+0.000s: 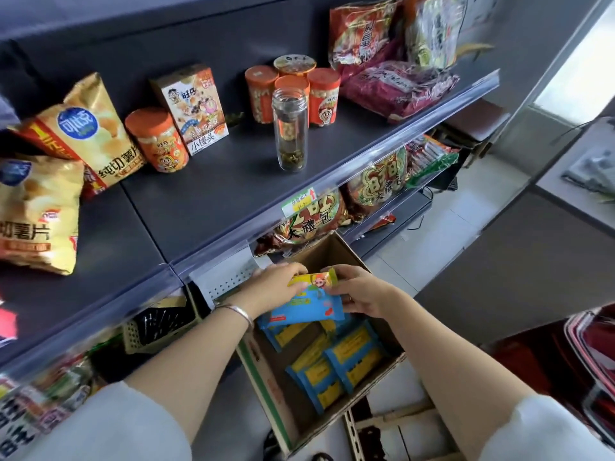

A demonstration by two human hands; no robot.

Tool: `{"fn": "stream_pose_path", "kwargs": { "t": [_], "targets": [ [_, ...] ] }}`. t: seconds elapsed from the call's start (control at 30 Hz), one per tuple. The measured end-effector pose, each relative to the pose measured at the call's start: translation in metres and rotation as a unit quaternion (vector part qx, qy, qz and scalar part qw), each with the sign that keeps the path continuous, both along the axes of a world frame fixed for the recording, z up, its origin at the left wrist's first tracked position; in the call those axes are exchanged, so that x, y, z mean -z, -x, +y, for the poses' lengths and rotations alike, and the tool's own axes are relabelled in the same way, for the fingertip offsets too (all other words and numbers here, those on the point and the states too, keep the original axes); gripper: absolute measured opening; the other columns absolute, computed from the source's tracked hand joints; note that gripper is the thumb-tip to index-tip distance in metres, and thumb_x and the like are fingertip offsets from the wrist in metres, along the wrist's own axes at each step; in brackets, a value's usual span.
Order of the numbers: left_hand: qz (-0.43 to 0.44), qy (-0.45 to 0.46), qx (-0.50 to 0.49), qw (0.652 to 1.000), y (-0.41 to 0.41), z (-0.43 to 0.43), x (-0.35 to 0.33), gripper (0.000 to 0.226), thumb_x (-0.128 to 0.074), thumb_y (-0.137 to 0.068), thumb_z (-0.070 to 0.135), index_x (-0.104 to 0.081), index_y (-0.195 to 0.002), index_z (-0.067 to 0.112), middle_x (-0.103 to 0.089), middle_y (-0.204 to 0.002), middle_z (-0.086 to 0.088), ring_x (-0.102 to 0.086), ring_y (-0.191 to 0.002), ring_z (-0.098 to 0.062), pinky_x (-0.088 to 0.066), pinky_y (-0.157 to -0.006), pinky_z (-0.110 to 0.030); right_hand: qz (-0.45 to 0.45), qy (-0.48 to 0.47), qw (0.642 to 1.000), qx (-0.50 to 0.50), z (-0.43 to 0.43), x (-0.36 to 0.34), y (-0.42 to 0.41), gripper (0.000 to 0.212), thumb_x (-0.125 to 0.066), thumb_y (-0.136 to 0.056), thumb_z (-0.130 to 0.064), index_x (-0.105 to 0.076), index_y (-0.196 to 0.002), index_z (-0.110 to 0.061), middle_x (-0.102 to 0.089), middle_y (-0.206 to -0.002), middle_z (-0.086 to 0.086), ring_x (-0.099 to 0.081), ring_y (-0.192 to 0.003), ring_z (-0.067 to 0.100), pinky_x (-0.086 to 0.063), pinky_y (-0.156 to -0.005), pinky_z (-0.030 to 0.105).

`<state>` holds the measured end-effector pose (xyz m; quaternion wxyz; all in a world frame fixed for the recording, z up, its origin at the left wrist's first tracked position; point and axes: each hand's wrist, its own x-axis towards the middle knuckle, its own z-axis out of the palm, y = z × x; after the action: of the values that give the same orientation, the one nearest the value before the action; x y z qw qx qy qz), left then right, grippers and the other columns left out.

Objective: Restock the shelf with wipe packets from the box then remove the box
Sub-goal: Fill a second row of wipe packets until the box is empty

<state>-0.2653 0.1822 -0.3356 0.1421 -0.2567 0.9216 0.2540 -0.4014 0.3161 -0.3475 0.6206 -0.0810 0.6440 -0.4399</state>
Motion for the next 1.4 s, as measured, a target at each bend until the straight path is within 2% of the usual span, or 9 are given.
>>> {"fn": "stream_pose_path", "kwargs": {
  "t": [0.2, 0.27, 0.37, 0.47, 0.53, 0.7, 0.8, 1.03, 1.4],
  "targets": [
    [0.005, -0.121, -0.052, 0.991, 0.009, 0.007, 0.000, 0.015, -0.053, -0.095, 0.024, -0.051, -0.104, 0.013, -0.053, -0.093, -0.002, -0.050, -0.086, -0.017, -0.038, -0.063, -0.025, 0.037, 0.016, 0.999, 0.024, 0.000, -0.015, -0.005, 0.034, -0.059, -0.093, -0.014, -0.051, -0.125, -0.019, -0.063, -0.111, 0.008, -0.065, -0.096, 0.019, -0.055, -0.088, 0.041],
    [0.033, -0.157, -0.107, 0.981, 0.008, 0.004, 0.002, 0.013, -0.054, -0.094, 0.023, -0.047, -0.099, 0.013, -0.051, -0.089, -0.001, -0.052, -0.088, -0.020, -0.041, -0.067, -0.027, 0.056, 0.023, 0.997, 0.055, 0.002, -0.017, -0.003, 0.031, -0.057, -0.095, -0.023, -0.052, -0.126, -0.018, -0.063, -0.110, 0.007, -0.065, -0.093, 0.017, -0.055, -0.085, 0.037],
    [0.136, -0.292, -0.283, 0.903, 0.010, 0.001, -0.003, 0.013, -0.055, -0.094, 0.020, -0.050, -0.105, 0.015, -0.060, -0.112, -0.010, -0.059, -0.102, -0.026, -0.051, -0.090, -0.043, 0.064, 0.034, 0.996, 0.050, 0.009, -0.019, 0.001, 0.031, -0.059, -0.093, -0.035, -0.052, -0.120, -0.022, -0.070, -0.099, 0.002, -0.067, -0.093, 0.018, -0.051, -0.092, 0.038],
    [0.213, -0.411, -0.389, 0.796, 0.019, 0.004, -0.014, 0.015, -0.054, -0.095, 0.013, -0.050, -0.109, 0.012, -0.062, -0.114, -0.011, -0.063, -0.095, -0.024, -0.054, -0.082, -0.041, 0.075, 0.029, 0.997, 0.007, 0.010, -0.023, -0.001, 0.018, -0.063, -0.090, -0.032, -0.060, -0.106, -0.025, -0.070, -0.100, -0.001, -0.066, -0.096, 0.017, -0.047, -0.099, 0.040],
    [0.231, -0.439, -0.392, 0.775, 0.024, 0.006, -0.018, 0.021, -0.057, -0.093, 0.010, -0.050, -0.113, 0.009, -0.062, -0.112, -0.010, -0.064, -0.089, -0.020, -0.054, -0.078, -0.038, 0.099, 0.036, 0.994, -0.003, 0.006, -0.025, -0.003, 0.008, -0.064, -0.090, -0.026, -0.063, -0.098, -0.025, -0.068, -0.104, 0.000, -0.063, -0.098, 0.016, -0.047, -0.097, 0.038],
    [0.253, -0.201, -0.339, 0.884, 0.021, -0.004, -0.021, 0.074, -0.069, -0.084, 0.014, -0.024, -0.143, 0.022, -0.036, -0.139, -0.011, -0.042, -0.125, -0.026, -0.040, -0.097, -0.036, 0.315, 0.000, 0.945, -0.090, -0.004, -0.020, 0.006, 0.021, -0.066, -0.088, -0.020, -0.062, -0.105, -0.009, -0.063, -0.105, 0.008, -0.060, -0.097, 0.022, -0.049, -0.087, 0.037],
    [0.160, 0.049, -0.094, 0.981, 0.017, -0.008, -0.026, 0.075, -0.069, -0.083, 0.027, -0.027, -0.145, 0.027, -0.033, -0.143, -0.003, -0.032, -0.132, -0.024, -0.033, -0.103, -0.037, 0.425, -0.037, 0.882, -0.200, -0.007, -0.018, 0.011, 0.017, -0.068, -0.085, -0.022, -0.061, -0.099, -0.016, -0.056, -0.093, 0.001, -0.051, -0.089, 0.018, -0.039, -0.074, 0.028],
    [-0.021, 0.223, 0.146, 0.964, 0.023, 0.002, -0.011, 0.034, -0.063, -0.082, 0.047, -0.060, -0.112, 0.032, -0.051, -0.125, 0.006, -0.037, -0.125, -0.019, -0.021, -0.106, -0.042, 0.469, -0.044, 0.824, -0.315, -0.013, -0.007, 0.001, 0.034, -0.071, -0.081, -0.030, -0.067, -0.112, -0.017, -0.064, -0.099, 0.000, -0.053, -0.087, 0.013, -0.044, -0.078, 0.029],
    [-0.144, 0.144, 0.092, 0.975, 0.018, 0.000, 0.033, 0.026, -0.060, -0.088, 0.043, -0.057, -0.101, 0.021, -0.063, -0.108, -0.004, -0.060, -0.103, -0.027, -0.039, -0.073, -0.032, 0.447, -0.200, 0.785, -0.380, 0.011, 0.050, -0.005, 0.059, -0.066, -0.084, -0.035, -0.045, -0.137, -0.018, -0.055, -0.127, 0.008, -0.055, -0.115, 0.030, -0.051, -0.088, 0.039]
  ]
}}
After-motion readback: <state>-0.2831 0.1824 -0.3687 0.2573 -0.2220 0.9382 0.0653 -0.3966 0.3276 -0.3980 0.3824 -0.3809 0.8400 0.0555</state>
